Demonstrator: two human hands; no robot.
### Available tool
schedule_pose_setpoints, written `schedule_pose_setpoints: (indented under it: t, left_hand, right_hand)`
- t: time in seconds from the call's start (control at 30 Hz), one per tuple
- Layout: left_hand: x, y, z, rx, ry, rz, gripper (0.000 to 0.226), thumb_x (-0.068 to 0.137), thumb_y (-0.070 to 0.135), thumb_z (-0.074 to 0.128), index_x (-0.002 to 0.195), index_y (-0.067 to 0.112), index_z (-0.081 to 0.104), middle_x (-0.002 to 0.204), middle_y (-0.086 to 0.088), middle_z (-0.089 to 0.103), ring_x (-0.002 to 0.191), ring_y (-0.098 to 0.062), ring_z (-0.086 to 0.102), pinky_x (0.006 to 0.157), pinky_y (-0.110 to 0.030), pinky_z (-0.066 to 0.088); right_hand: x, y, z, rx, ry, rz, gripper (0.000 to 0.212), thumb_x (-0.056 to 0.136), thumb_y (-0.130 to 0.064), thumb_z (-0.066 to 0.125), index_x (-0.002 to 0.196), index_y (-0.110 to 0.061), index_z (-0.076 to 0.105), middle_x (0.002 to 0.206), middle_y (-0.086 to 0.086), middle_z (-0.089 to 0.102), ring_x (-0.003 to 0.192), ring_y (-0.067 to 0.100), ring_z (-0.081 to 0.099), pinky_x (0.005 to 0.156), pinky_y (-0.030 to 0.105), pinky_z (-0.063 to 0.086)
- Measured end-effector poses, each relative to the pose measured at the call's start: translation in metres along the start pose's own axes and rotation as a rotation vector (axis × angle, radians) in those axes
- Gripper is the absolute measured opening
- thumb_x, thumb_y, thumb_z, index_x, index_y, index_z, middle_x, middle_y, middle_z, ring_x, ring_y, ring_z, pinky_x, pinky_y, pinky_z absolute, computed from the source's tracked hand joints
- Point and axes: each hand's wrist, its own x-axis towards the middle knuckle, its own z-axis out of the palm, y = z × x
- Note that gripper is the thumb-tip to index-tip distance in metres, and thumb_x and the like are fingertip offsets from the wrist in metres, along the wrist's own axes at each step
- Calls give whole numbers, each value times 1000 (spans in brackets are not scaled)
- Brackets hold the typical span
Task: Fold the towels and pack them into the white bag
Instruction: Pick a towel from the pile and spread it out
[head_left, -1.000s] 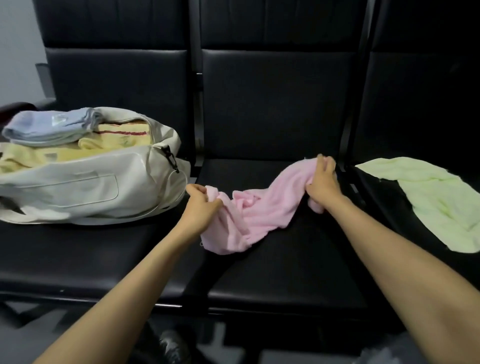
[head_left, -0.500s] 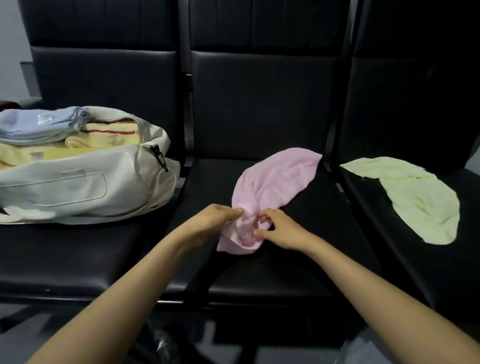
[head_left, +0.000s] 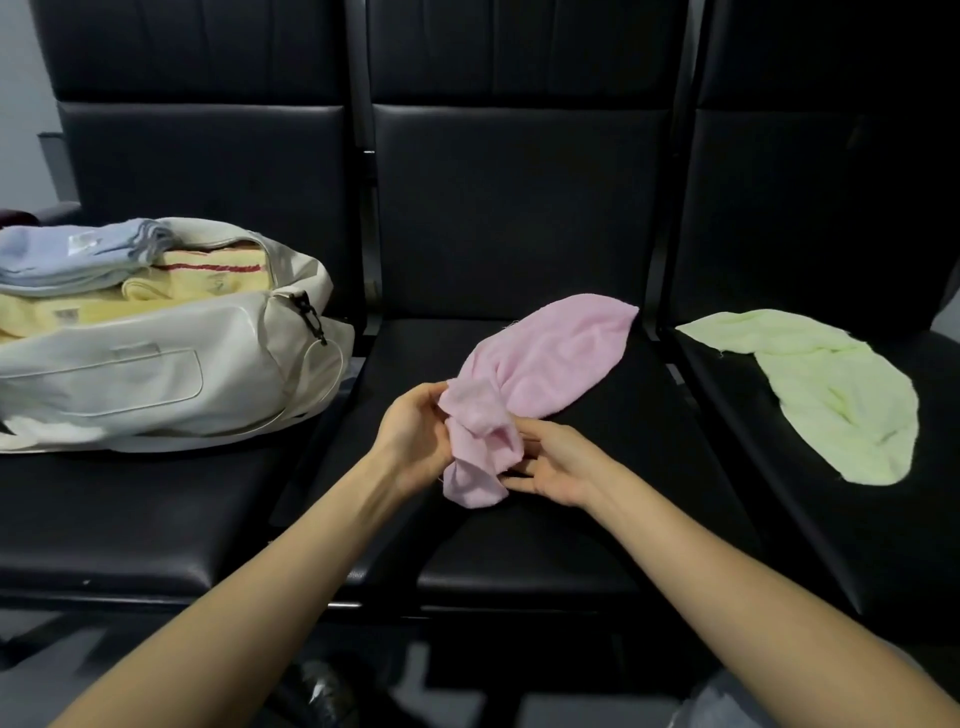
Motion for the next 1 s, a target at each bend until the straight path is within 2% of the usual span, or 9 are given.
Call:
schedule_pose_setpoints:
  t: [0.1, 0.2, 0.33, 0.5, 0.6, 0.7, 0.8, 0.87, 1.0]
  left_hand:
    - [4, -1, -3, -103, 38, 12, 26, 94, 16, 44, 84, 1, 63, 96, -16, 64, 97, -26, 62, 97, -40, 47]
    - [8, -2, -4, 16, 50, 40, 13, 91, 16, 47, 91, 6, 56, 101, -15, 56, 101, -26, 55, 103, -39, 42]
    - [10, 5, -4, 365, 249, 217, 16, 87, 14, 45, 79, 10, 59, 73, -6, 55, 70, -19, 50, 68, -29, 41]
    - [9, 22, -20, 107, 416, 320, 17, 89, 7, 40, 78, 8, 52, 69, -8, 61, 60, -17, 61, 63, -29, 50]
    - [12, 27, -30, 395, 464, 377, 9, 79, 10, 44, 74, 6, 50, 60, -10, 55, 51, -19, 51, 49, -26, 41]
    - [15, 34, -47, 1083, 549, 377, 10, 79, 17, 53, 76, 7, 55, 80, -13, 59, 78, -28, 54, 69, -33, 40]
    - [12, 30, -65, 1828, 697, 295, 23, 84, 12, 57, 106, 6, 52, 116, -17, 52, 112, -37, 48, 95, -44, 38]
    - [14, 26, -69, 1891, 593, 292, 41, 85, 16, 61, 121, 7, 45, 127, -16, 42, 120, -37, 40, 103, -46, 35]
    - [23, 18, -68, 1921, 12, 305, 43, 92, 21, 59, 134, 16, 51, 140, -4, 46, 130, -22, 43, 107, -30, 32]
  right_hand:
    - [1, 1, 1, 33, -62, -16, 31, 95, -25, 60, 123, -10, 58, 120, 16, 64, 108, 30, 64, 92, 48, 52]
    - [2, 4, 4, 5, -104, -33, 30, 91, -12, 63, 121, -4, 60, 115, 14, 66, 107, 26, 63, 98, 43, 50]
    - [-1, -6, -3, -204, -87, -132, 24, 88, 5, 61, 109, -4, 63, 96, 8, 69, 86, 17, 66, 76, 28, 55]
    - [-14, -36, -36, -1003, 201, -516, 36, 81, 7, 53, 99, -21, 65, 89, -10, 60, 79, 7, 55, 67, 12, 41]
    - [-28, -48, -42, -1097, 279, -671, 35, 82, 2, 48, 88, -27, 67, 88, -19, 64, 80, 1, 56, 66, 9, 40]
    - [-36, -51, -49, -1212, 146, -639, 31, 85, -7, 53, 85, -35, 66, 88, -18, 66, 81, 1, 58, 71, 13, 44]
    - [-31, -44, -56, -1408, -46, -414, 20, 87, -20, 60, 95, -36, 68, 95, -16, 66, 84, 0, 58, 78, 17, 46]
    - [-25, -36, -58, -1428, -38, -343, 14, 90, -26, 61, 101, -30, 68, 99, -14, 65, 87, 0, 59, 78, 18, 45]
    - [-14, -17, -48, -1519, 46, -357, 25, 98, -29, 48, 117, -20, 61, 112, -2, 60, 102, 18, 60, 88, 29, 46]
